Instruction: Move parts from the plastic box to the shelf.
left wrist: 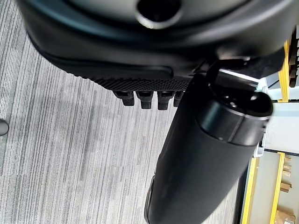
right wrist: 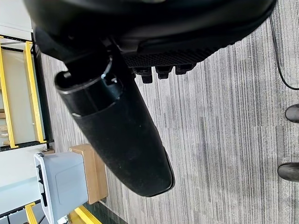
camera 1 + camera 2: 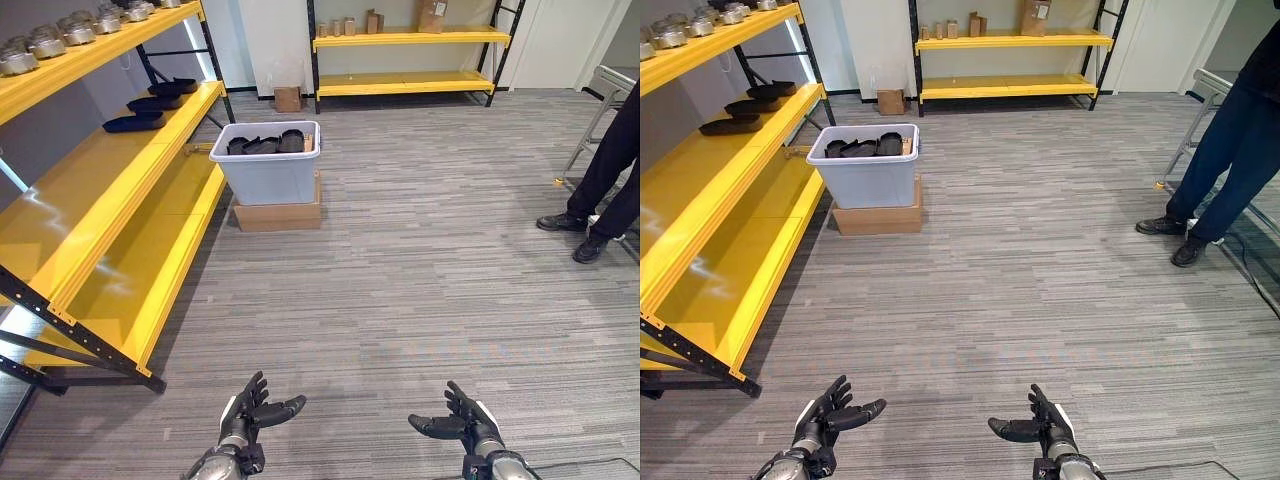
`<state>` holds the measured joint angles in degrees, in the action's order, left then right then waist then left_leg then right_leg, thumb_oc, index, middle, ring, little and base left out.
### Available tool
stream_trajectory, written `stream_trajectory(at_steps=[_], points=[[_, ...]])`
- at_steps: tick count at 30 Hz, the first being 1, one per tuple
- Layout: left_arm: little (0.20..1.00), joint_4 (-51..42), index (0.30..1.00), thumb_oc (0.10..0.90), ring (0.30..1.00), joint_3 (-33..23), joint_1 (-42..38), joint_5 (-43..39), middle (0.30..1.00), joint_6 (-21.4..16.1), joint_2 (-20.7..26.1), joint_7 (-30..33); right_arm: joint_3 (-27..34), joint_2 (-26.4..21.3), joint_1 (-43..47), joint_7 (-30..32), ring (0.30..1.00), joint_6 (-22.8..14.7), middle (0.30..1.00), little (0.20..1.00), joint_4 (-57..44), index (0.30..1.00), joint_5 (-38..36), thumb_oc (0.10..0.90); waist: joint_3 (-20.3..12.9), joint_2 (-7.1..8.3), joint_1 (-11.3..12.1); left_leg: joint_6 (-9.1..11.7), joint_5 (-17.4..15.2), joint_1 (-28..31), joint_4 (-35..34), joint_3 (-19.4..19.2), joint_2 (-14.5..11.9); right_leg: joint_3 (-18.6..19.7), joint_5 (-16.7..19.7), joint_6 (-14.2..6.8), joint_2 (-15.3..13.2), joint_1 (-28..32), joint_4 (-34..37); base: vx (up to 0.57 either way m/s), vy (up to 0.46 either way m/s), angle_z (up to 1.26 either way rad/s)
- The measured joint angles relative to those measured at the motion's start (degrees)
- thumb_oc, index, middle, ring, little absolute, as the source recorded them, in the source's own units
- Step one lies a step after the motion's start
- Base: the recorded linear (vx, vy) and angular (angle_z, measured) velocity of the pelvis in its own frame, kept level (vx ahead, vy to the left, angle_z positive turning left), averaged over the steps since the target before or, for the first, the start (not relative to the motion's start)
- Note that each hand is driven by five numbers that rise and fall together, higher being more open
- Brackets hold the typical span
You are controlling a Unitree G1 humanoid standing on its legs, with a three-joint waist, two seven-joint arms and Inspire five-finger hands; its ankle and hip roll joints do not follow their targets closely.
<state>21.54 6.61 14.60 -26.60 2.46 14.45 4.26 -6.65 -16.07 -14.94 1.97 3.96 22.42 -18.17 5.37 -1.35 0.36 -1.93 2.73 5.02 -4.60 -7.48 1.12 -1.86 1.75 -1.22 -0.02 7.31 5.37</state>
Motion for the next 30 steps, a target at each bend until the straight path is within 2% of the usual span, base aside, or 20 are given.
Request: stream_trajectory(at_steps=[30], points=[[1.000,0.00,1.000,0.900,1.000,0.01,-0.01,0.07,1.000,0.02,0.01,-0.01,-1.59,-0.05,-0.04,-0.15,1.000,0.12,1.000,1.000,0.09,1.000,0.05,0.900,-0.03,-0.04,-0.01,-0.01,0.08,0.18,0.01,0.06,0.00,-0.03,0.04,0.03,0.01,0.18,-0.25,0.00,0.000,0.00]])
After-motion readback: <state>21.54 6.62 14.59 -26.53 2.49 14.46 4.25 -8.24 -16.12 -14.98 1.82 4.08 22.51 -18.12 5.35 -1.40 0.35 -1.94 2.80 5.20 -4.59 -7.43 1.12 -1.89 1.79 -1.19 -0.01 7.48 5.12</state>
